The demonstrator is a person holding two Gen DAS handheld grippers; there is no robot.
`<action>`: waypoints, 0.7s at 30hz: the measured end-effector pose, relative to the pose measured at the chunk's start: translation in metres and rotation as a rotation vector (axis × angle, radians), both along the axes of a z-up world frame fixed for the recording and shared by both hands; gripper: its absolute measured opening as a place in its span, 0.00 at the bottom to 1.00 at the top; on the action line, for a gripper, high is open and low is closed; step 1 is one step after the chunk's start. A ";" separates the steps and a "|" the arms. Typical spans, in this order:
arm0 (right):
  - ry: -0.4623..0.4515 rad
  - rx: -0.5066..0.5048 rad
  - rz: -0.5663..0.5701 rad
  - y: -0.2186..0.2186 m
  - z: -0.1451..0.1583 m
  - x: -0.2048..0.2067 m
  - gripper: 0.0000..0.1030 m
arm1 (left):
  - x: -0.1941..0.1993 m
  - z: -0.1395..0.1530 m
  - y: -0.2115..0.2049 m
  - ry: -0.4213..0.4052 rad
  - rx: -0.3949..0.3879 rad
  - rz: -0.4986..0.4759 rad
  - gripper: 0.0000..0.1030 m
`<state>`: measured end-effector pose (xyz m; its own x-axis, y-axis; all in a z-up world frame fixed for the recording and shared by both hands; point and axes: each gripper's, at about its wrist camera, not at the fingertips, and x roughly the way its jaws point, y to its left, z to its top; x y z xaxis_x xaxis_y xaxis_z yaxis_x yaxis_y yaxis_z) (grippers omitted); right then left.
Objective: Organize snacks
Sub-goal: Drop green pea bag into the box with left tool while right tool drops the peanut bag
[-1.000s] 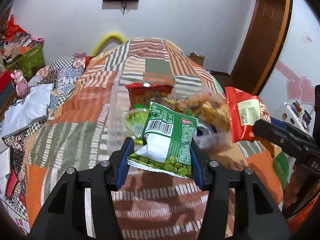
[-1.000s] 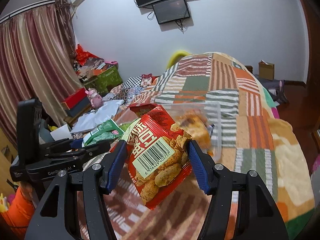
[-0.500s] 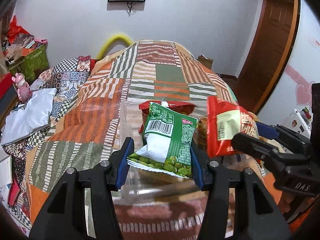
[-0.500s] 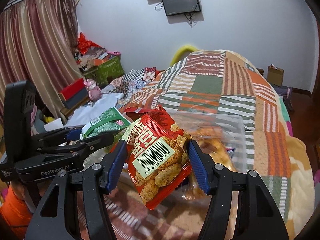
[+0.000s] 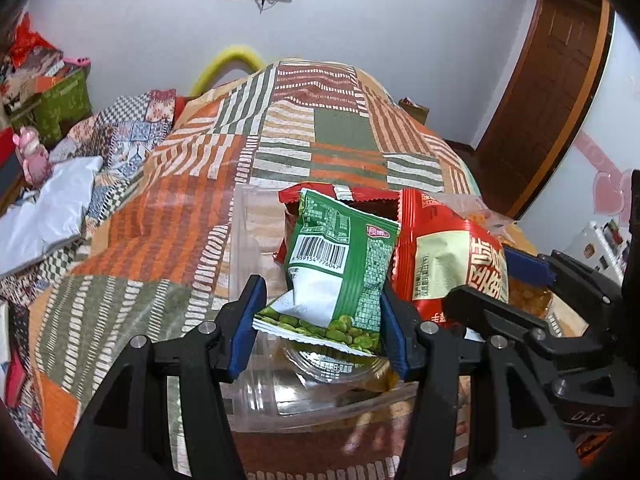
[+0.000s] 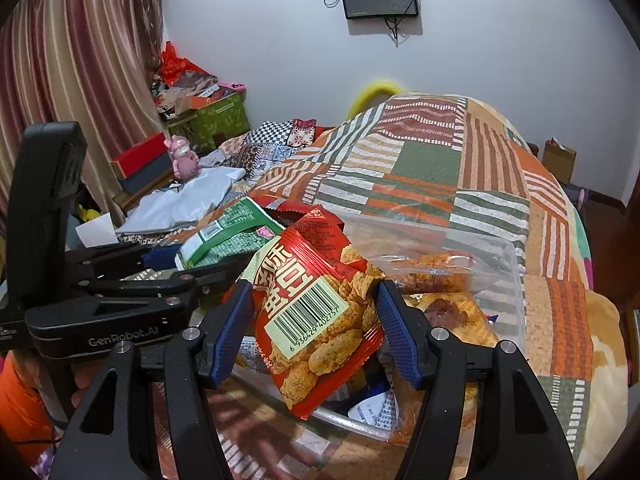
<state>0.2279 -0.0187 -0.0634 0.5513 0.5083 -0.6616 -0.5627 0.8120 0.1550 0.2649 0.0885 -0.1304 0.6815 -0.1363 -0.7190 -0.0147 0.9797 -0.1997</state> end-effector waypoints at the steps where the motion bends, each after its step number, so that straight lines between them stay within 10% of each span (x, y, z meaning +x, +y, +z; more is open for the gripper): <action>1: 0.000 -0.003 0.001 0.000 0.000 0.000 0.62 | -0.001 0.000 0.000 0.003 -0.002 -0.001 0.52; 21: -0.062 0.049 -0.054 -0.029 0.050 -0.033 0.69 | -0.056 0.057 -0.017 -0.099 0.022 -0.023 0.61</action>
<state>0.1947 -0.0474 -0.0130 0.6177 0.5082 -0.6001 -0.5285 0.8334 0.1617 0.2089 0.0712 -0.0736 0.7463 -0.1379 -0.6512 0.0270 0.9838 -0.1774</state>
